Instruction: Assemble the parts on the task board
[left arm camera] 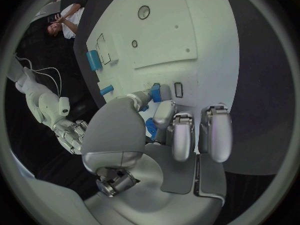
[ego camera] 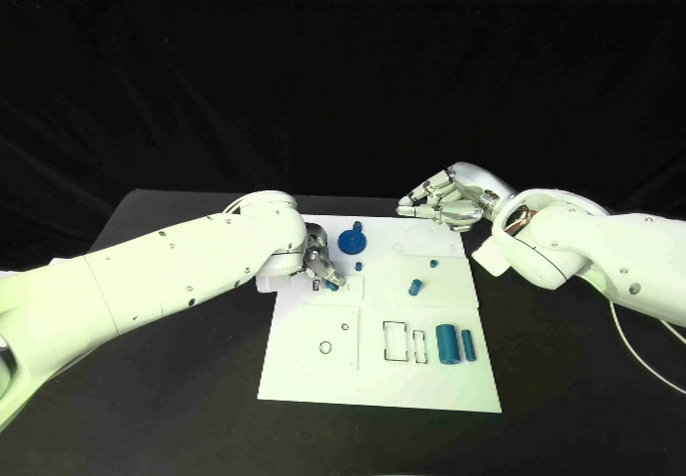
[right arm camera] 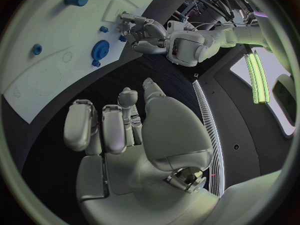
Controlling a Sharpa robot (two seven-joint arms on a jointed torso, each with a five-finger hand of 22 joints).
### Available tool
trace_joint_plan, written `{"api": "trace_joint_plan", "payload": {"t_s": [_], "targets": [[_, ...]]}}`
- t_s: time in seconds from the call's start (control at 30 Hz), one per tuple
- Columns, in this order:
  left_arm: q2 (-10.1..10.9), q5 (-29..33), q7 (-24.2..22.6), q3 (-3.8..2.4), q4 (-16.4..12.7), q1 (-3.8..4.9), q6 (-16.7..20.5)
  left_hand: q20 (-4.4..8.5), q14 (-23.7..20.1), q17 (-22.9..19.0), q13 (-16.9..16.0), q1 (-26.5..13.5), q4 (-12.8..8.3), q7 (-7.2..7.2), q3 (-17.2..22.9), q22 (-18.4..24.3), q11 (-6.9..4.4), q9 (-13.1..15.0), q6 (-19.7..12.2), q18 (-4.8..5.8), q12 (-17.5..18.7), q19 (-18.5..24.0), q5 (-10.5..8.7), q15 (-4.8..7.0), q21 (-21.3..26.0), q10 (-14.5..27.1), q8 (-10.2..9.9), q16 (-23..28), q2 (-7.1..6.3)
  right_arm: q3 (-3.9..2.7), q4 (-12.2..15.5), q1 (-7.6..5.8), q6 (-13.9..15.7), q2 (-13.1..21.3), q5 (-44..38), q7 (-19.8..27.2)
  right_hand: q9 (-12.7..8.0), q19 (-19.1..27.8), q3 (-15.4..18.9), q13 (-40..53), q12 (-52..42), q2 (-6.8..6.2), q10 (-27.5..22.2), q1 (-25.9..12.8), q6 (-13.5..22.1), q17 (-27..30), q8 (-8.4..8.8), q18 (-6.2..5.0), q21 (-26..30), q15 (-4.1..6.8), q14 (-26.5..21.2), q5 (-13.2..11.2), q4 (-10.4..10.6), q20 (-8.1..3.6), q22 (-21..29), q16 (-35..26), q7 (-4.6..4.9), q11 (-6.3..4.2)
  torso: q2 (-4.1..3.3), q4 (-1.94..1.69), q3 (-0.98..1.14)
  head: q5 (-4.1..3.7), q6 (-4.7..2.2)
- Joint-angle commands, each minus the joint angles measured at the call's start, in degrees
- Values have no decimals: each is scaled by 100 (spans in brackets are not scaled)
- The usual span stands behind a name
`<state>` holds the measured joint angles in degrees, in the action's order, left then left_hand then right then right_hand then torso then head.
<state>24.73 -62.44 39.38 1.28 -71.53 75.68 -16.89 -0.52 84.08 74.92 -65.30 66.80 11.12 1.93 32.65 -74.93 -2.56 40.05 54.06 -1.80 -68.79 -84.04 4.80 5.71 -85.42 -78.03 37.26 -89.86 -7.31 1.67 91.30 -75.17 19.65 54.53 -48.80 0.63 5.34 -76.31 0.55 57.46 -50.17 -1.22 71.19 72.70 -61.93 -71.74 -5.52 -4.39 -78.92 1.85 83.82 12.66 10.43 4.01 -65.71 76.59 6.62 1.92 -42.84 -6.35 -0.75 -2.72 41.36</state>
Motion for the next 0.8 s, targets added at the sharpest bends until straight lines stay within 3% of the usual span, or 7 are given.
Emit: {"api": "trace_joint_plan", "payload": {"t_s": [0.03, 0.3, 0.37, 0.43, 0.63, 0.7, 0.8], "targets": [[-13, -10, 82, 53, 17, -68, -222, 22, 592, 1508, -13, -84, 30, -105, -100, -982, -37, -13, 99, 26, -38, -346, -17, 35, -1, -20, 29, -14, 6, 0, 17, 4, 10, 5, -58, 5, 10, 30, 42, -14, 37, 27, -30, -47, 1, 10, 7, -82, 24, 36, 244, 33, 9, 5, 9, -20, 2, -1, -4, -5, -1, -12, -14], [-18, -10, 87, 56, 38, -66, -218, 30, 592, 1508, -16, -278, 164, -111, -382, -997, -42, -59, 143, 30, -52, -353, 13, 41, -7, -30, 21, -14, 40, 0, 23, 4, 6, 4, -58, 7, 10, 46, 56, -40, 69, 30, -49, -49, 5, 40, 8, -88, 41, 35, 236, 41, 19, 5, 39, -45, 4, 0, 0, -3, 1, -12, 17], [-18, -10, 88, 57, 39, -66, -220, 30, 592, 1508, -18, -302, 178, -111, -423, -1000, -42, -65, 147, 30, -55, -355, 16, 41, -9, -32, 20, -14, 32, 0, 23, 4, 5, 2, -58, 7, 10, 46, 56, -40, 69, 30, -49, -49, 5, 40, 8, -88, 41, 35, 236, 41, 19, 5, 39, -45, 4, 0, 0, -1, -1, 4, -9], [-21, -10, 88, 59, 41, -66, -224, 31, 592, 1508, -19, -338, 200, -113, -494, -1004, -43, -74, 157, 31, -59, -356, 19, 42, -10, -34, 20, -14, 15, 0, 22, 4, 2, 0, -58, 8, 10, 49, 60, -45, 75, 30, -52, -49, 6, 44, 9, -89, 44, 34, 235, 42, 21, 6, 45, -49, 4, 1, 6, 0, -3, -3, 30], [-38, -10, 88, 61, 39, -65, -240, 32, 592, 1508, -32, -445, 279, -116, -715, -1016, -46, -103, 190, 34, -77, -361, 21, 43, -15, -47, 17, -14, -25, -1, 29, 3, -7, 2, -58, 9, 10, 56, 68, -54, 86, 30, -58, -50, 8, 52, 10, -91, 51, 34, 233, 44, 26, 6, 57, -57, 5, 1, 2, -2, 1, 6, -5], [-45, -10, 88, 62, 42, -66, -242, 32, 592, 1508, -31, -500, 337, -114, -802, -1021, -44, -116, 202, 35, -79, -364, 20, 43, -18, -48, 13, -14, -16, -1, 27, 3, -17, 4, -58, 16, 10, 59, 74, -59, 91, 30, -62, -51, 10, 62, 11, -92, 54, 34, 230, 45, 30, 6, 62, -66, 5, 2, 4, -2, 2, -2, -59], [-53, -10, 87, 62, 46, -66, -241, 32, 592, 1508, -36, -534, 382, -114, -876, -1027, -43, -128, 209, 36, -85, -366, 21, 43, -22, -51, 9, -14, -12, -1, 22, 2, -23, 6, -58, 23, 10, 65, 76, -62, 95, 30, -64, -50, 10, 65, 11, -94, 60, 34, 230, 47, 30, 6, 73, -69, 5, 2, 4, -1, 1, 9, -47]]}}
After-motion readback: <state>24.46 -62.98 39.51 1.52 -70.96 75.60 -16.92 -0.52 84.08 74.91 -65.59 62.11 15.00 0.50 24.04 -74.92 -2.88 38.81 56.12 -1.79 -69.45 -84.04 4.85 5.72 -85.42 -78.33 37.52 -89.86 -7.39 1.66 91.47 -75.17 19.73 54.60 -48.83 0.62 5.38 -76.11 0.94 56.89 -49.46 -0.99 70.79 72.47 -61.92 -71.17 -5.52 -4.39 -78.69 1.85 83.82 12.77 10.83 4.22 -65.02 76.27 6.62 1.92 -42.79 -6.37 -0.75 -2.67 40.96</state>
